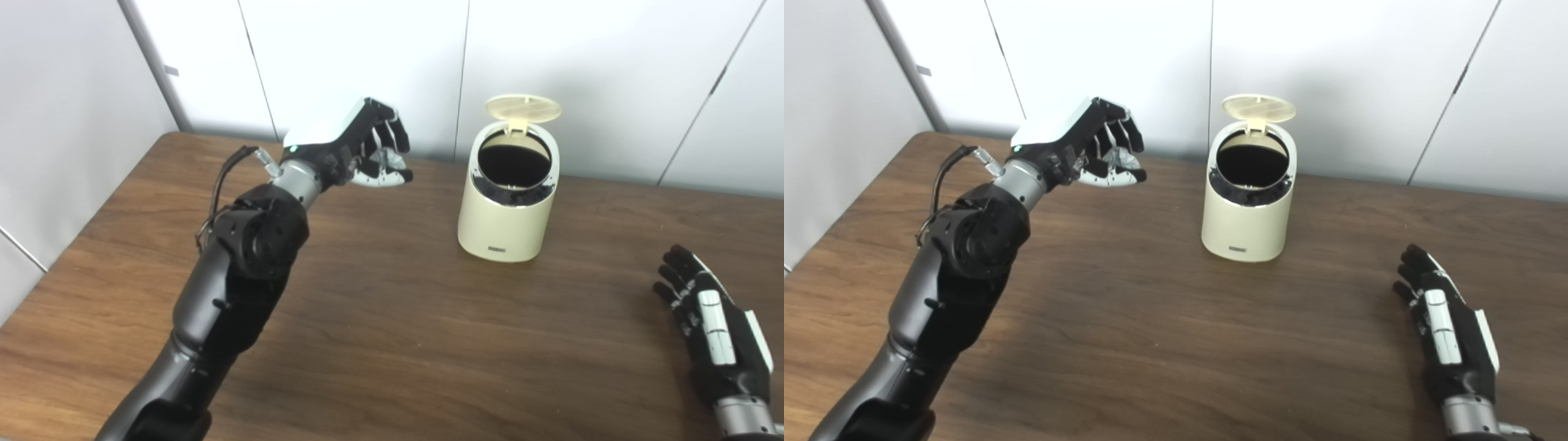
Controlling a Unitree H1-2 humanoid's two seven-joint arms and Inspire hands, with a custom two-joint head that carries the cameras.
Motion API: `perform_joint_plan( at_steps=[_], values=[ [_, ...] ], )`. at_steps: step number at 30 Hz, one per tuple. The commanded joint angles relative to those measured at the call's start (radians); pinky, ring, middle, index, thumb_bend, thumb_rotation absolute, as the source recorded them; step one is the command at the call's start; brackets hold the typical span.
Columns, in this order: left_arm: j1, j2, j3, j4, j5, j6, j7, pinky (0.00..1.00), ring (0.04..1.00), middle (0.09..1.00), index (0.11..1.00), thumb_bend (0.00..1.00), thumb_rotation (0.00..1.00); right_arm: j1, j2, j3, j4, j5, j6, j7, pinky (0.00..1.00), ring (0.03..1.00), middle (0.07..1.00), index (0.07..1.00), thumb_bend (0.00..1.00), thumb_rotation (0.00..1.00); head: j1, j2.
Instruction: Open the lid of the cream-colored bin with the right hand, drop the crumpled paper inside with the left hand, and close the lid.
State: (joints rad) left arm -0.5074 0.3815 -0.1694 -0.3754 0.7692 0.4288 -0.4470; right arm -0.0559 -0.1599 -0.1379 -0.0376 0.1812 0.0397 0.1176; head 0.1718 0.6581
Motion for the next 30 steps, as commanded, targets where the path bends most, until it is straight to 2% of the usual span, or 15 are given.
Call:
perform_joint_plan(
  at_steps=[1,7,10,16,19,22,25,30],
  values=[
    [-0.052,-0.011,0.000,0.005,0.008,-0.021,0.037,0.37,0.387,0.476,0.515,0.47,0.00,-0.023,-0.003,0.003,-0.010,-0.007,-0.049,0.001,0.89,0.916,0.896,0.858,0.56,0.80,-0.010,-0.005],
    [-0.080,-0.058,-0.029,0.041,0.049,-0.018,0.052,0.34,0.394,0.494,0.494,0.47,0.00,-0.023,0.013,0.009,0.005,-0.019,-0.070,-0.009,0.89,0.900,0.880,0.842,0.55,0.81,-0.025,-0.022],
    [-0.092,-0.081,-0.041,0.065,0.058,-0.021,0.064,0.33,0.396,0.497,0.494,0.47,0.00,-0.020,0.019,0.009,-0.002,-0.014,-0.058,-0.014,0.91,0.898,0.877,0.840,0.56,0.80,-0.029,-0.028],
    [-0.119,-0.113,-0.065,0.136,0.041,-0.061,0.095,0.32,0.387,0.495,0.501,0.47,0.00,-0.023,0.019,0.015,0.017,-0.037,-0.087,-0.018,0.92,0.910,0.883,0.852,0.53,0.82,-0.040,-0.039],
    [-0.136,-0.136,-0.072,0.180,0.025,-0.078,0.110,0.34,0.383,0.488,0.501,0.47,0.00,-0.025,0.023,0.018,0.023,-0.057,-0.088,-0.029,0.93,0.913,0.881,0.856,0.53,0.86,-0.049,-0.044],
    [-0.150,-0.155,-0.078,0.215,0.020,-0.085,0.133,0.35,0.380,0.489,0.504,0.47,0.00,-0.025,0.032,0.018,0.026,-0.058,-0.090,-0.033,0.94,0.919,0.879,0.844,0.54,0.85,-0.056,-0.048],
    [-0.168,-0.173,-0.084,0.247,0.015,-0.094,0.152,0.32,0.368,0.483,0.520,0.47,0.00,-0.030,0.036,0.020,0.040,-0.065,-0.102,-0.038,0.94,0.918,0.879,0.846,0.55,0.84,-0.064,-0.053],
    [-0.201,-0.190,-0.093,0.307,-0.003,-0.144,0.199,0.32,0.363,0.473,0.518,0.47,0.00,-0.031,0.040,0.024,0.042,-0.069,-0.099,-0.043,0.96,0.926,0.885,0.860,0.56,0.85,-0.070,-0.057]
  ],
)
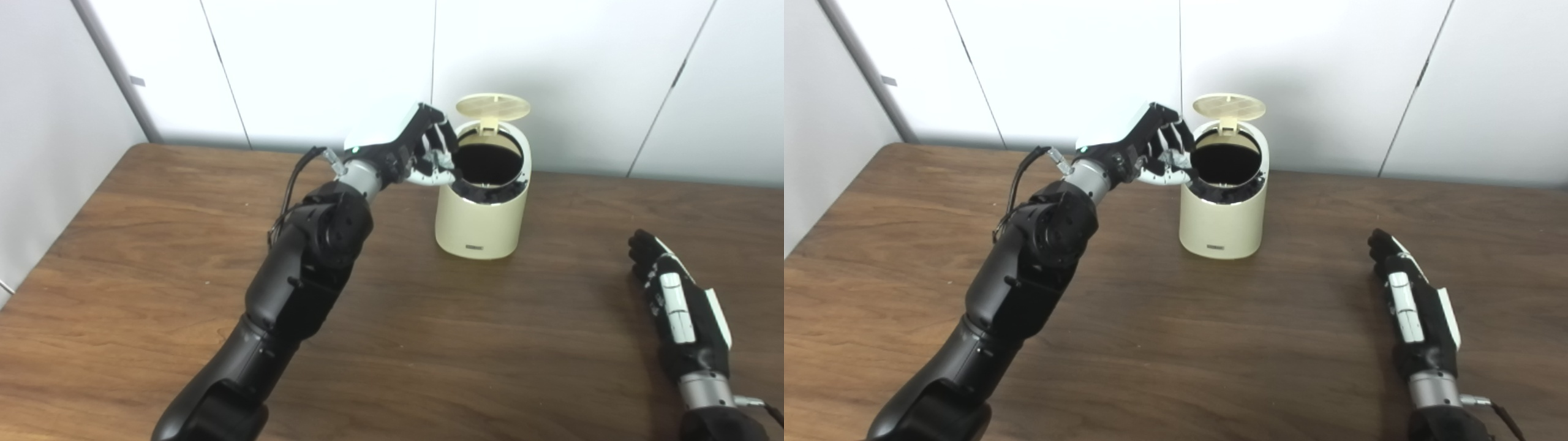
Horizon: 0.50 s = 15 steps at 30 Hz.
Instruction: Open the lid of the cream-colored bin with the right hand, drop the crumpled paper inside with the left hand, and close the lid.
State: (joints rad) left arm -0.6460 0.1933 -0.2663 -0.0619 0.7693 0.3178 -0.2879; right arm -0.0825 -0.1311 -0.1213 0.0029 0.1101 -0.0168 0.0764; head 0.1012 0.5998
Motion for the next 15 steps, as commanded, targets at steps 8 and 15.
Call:
perform_joint_plan(
  at_steps=[8,15],
  values=[
    [-0.099,-0.045,-0.012,0.065,0.047,-0.019,0.126,0.35,0.370,0.486,0.515,0.47,0.00,-0.008,0.020,0.006,0.012,-0.001,-0.040,-0.009,0.95,0.930,0.893,0.868,0.51,0.85,-0.005,-0.001],
    [-0.117,-0.066,-0.017,0.080,0.078,0.013,0.148,0.30,0.368,0.487,0.515,0.47,0.00,-0.014,0.027,-0.001,0.017,0.016,-0.030,-0.010,0.97,0.936,0.894,0.868,0.51,0.83,-0.007,-0.004]
  ],
)
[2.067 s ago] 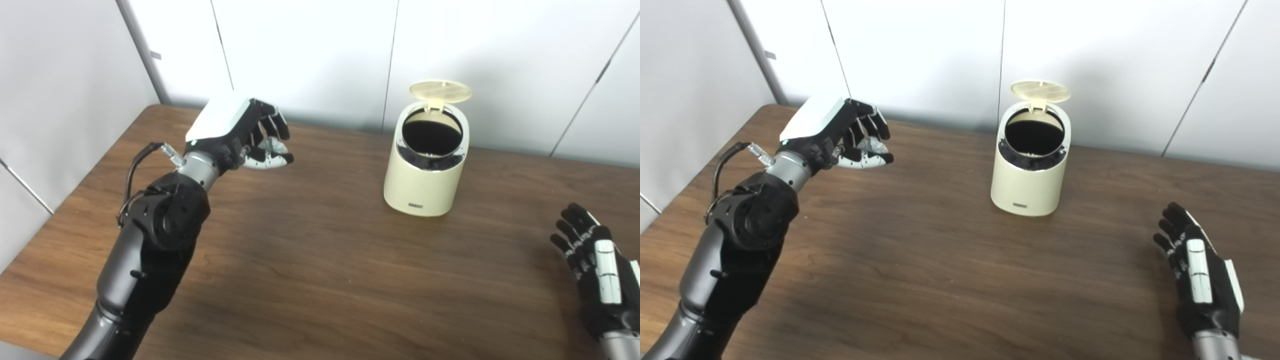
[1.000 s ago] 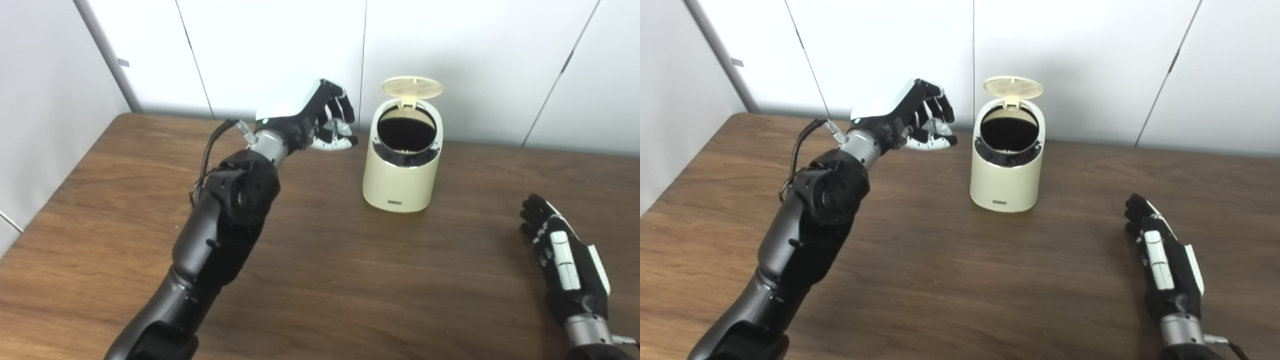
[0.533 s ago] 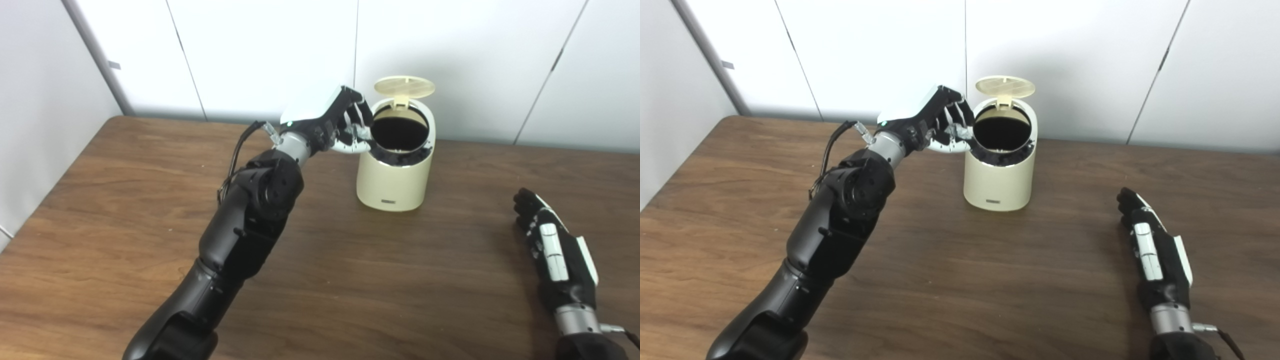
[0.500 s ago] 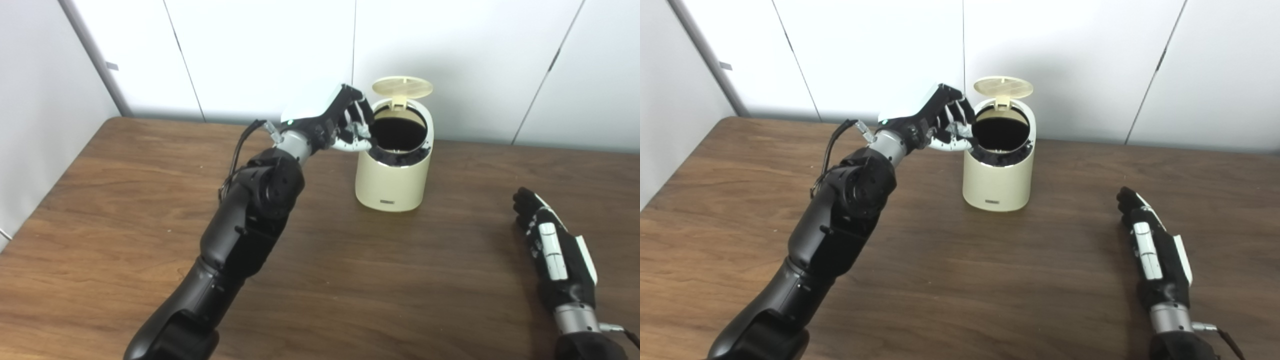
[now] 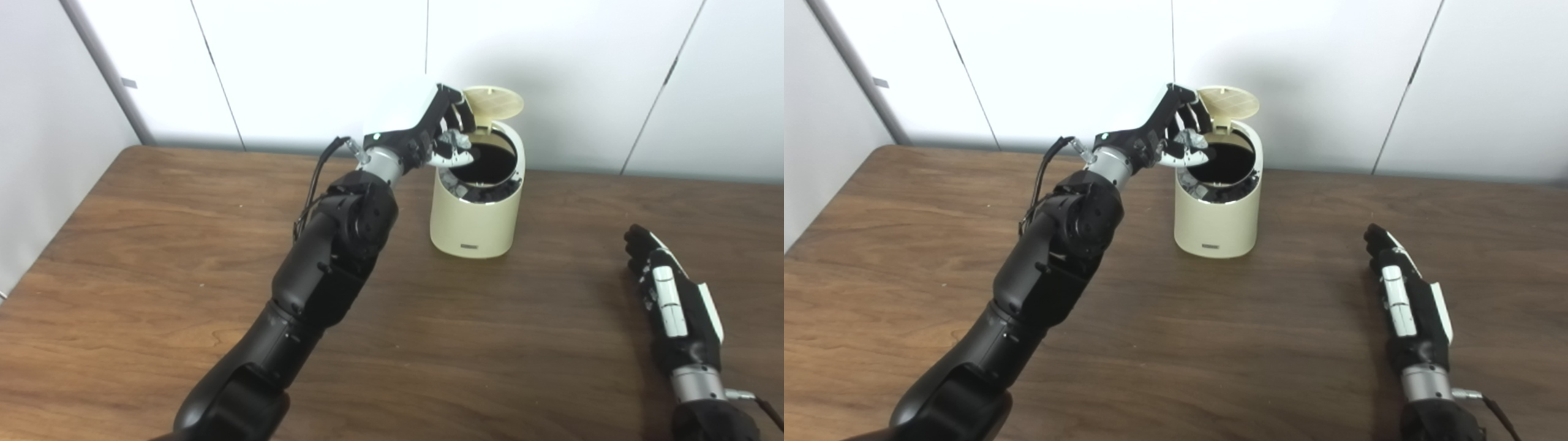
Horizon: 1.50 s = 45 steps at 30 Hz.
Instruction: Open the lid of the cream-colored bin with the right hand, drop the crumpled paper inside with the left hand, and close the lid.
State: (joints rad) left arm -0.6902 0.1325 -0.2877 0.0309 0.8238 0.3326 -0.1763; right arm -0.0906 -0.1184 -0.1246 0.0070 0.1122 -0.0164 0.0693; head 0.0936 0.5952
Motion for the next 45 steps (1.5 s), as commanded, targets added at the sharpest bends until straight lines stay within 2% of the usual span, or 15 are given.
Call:
perform_joint_plan(
  at_steps=[1,4,13,25,33,40,43,45],
  values=[
    [-0.074,-0.006,0.002,-0.014,0.026,0.002,0.038,0.30,0.367,0.484,0.514,0.47,0.00,-0.006,0.015,0.002,0.012,0.013,-0.029,-0.004,0.97,0.936,0.893,0.868,0.51,0.83,0.000,0.001],
    [-0.075,-0.010,-0.008,-0.018,0.036,0.008,0.039,0.36,0.365,0.477,0.507,0.47,0.00,-0.005,0.011,0.006,0.010,-0.002,-0.031,-0.007,0.96,0.931,0.892,0.869,0.51,0.84,0.000,0.001],
    [-0.059,-0.033,-0.028,-0.012,0.044,0.000,0.064,0.25,0.390,0.517,0.535,0.46,0.00,-0.004,0.005,0.009,0.007,-0.016,-0.030,-0.012,0.97,0.933,0.886,0.865,0.53,0.85,-0.004,0.006],
    [-0.015,-0.017,-0.066,-0.029,0.075,-0.014,0.079,0.27,0.387,0.486,0.559,0.46,0.00,-0.008,0.001,0.008,0.004,-0.037,-0.042,-0.023,0.95,0.917,0.880,0.867,0.49,0.88,-0.012,0.013],
    [-0.007,-0.019,-0.087,0.001,0.075,-0.040,0.094,0.25,0.383,0.490,0.570,0.46,0.00,-0.010,0.005,0.007,-0.002,-0.033,-0.038,-0.025,0.96,0.923,0.869,0.868,0.48,0.88,-0.017,0.011],
    [-0.011,-0.023,-0.088,0.053,0.065,-0.078,0.121,0.30,0.413,0.512,0.516,0.47,0.00,-0.012,0.009,0.009,-0.006,-0.035,-0.029,-0.030,0.97,0.921,0.859,0.865,0.50,0.87,-0.021,0.004],
    [-0.014,-0.024,-0.095,0.070,0.075,-0.087,0.130,0.31,0.441,0.556,0.500,0.47,0.00,-0.012,0.009,0.013,-0.003,-0.043,-0.035,-0.033,0.99,0.924,0.852,0.857,0.50,0.87,-0.023,0.003],
    [-0.018,-0.022,-0.107,0.080,0.099,-0.084,0.131,0.32,0.457,0.575,0.496,0.47,0.00,-0.012,0.005,0.021,-0.001,-0.074,-0.042,-0.045,0.96,0.905,0.839,0.846,0.51,0.89,-0.022,0.001]
  ],
)
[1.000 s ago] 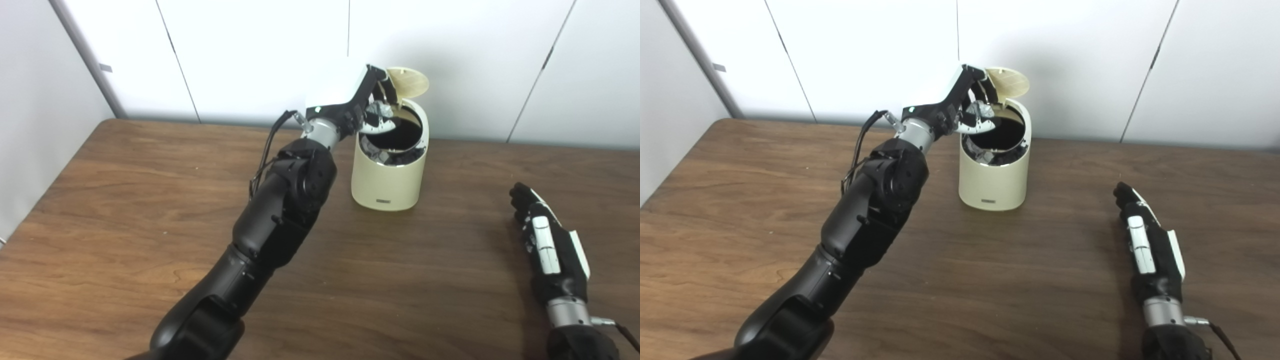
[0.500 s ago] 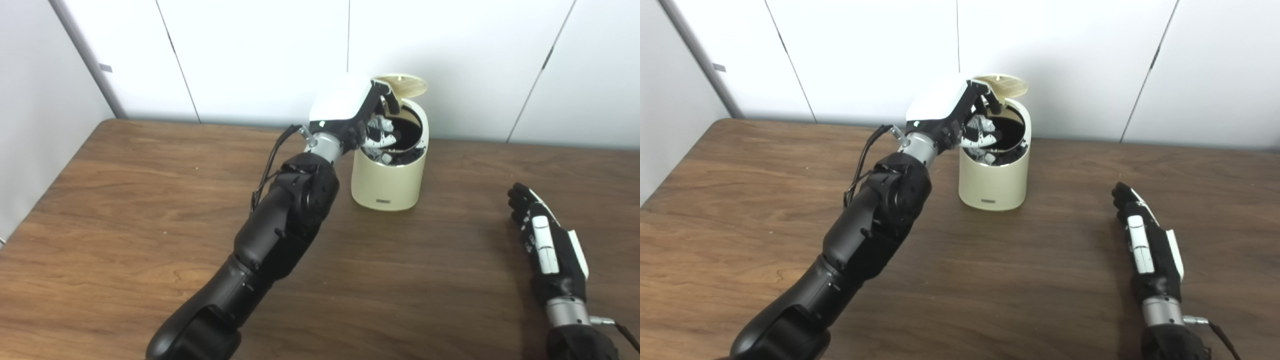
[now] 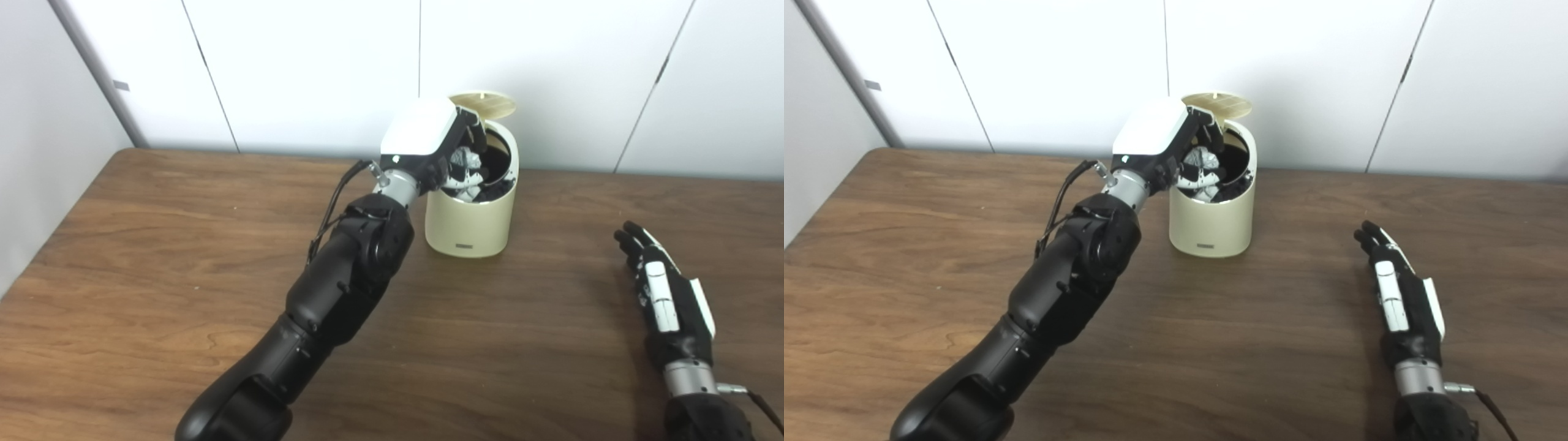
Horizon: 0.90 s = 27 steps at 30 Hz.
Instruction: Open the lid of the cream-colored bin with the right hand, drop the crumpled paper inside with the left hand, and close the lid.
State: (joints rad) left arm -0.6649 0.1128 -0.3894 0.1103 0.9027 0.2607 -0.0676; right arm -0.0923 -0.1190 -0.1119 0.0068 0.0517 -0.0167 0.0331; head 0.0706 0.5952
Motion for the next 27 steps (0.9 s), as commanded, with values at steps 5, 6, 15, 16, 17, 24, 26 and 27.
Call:
perform_joint_plan(
  at_steps=[5,6,15,16,17,24,26,27],
  values=[
    [-0.050,0.009,-0.053,0.020,0.118,-0.004,0.056,0.44,0.543,0.569,0.462,0.50,0.00,-0.008,0.005,0.013,-0.006,-0.026,-0.034,-0.013,0.97,0.890,0.822,0.830,0.51,0.90,-0.003,-0.002],
    [-0.048,0.009,-0.058,0.023,0.130,-0.007,0.068,0.45,0.570,0.567,0.459,0.50,0.00,-0.007,0.004,0.015,-0.005,-0.030,-0.037,-0.013,0.97,0.889,0.821,0.829,0.51,0.91,-0.003,-0.003],
    [-0.039,0.003,-0.063,0.068,0.141,-0.048,0.170,0.53,0.628,0.657,0.613,0.82,0.04,-0.010,0.018,0.016,-0.004,0.002,-0.037,0.000,0.99,0.865,0.785,0.801,0.49,0.87,-0.007,-0.005],
    [-0.037,0.002,-0.060,0.070,0.134,-0.052,0.172,0.53,0.630,0.657,0.629,0.86,0.04,-0.009,0.017,0.019,-0.005,-0.003,-0.037,-0.001,0.98,0.862,0.782,0.800,0.49,0.87,-0.008,-0.005],
    [-0.035,0.001,-0.059,0.072,0.128,-0.056,0.171,0.54,0.632,0.657,0.637,0.88,0.04,-0.009,0.016,0.020,-0.005,-0.006,-0.038,-0.001,0.98,0.860,0.780,0.800,0.48,0.88,-0.009,-0.005],
    [-0.032,0.006,-0.057,0.076,0.112,-0.072,0.176,0.61,0.677,0.684,0.649,0.94,0.06,-0.009,0.015,0.026,-0.012,-0.016,-0.035,-0.006,0.97,0.856,0.773,0.788,0.46,0.89,-0.008,-0.004],
    [-0.033,0.007,-0.055,0.075,0.108,-0.072,0.174,0.62,0.687,0.691,0.651,0.94,0.06,-0.008,0.012,0.028,-0.011,-0.021,-0.038,-0.006,0.97,0.860,0.774,0.788,0.46,0.90,-0.007,-0.003],
    [-0.033,0.007,-0.054,0.074,0.105,-0.073,0.172,0.62,0.686,0.691,0.652,0.95,0.06,-0.009,0.011,0.026,-0.007,-0.014,-0.041,-0.004,0.97,0.859,0.774,0.788,0.46,0.90,-0.007,-0.003]
  ],
)
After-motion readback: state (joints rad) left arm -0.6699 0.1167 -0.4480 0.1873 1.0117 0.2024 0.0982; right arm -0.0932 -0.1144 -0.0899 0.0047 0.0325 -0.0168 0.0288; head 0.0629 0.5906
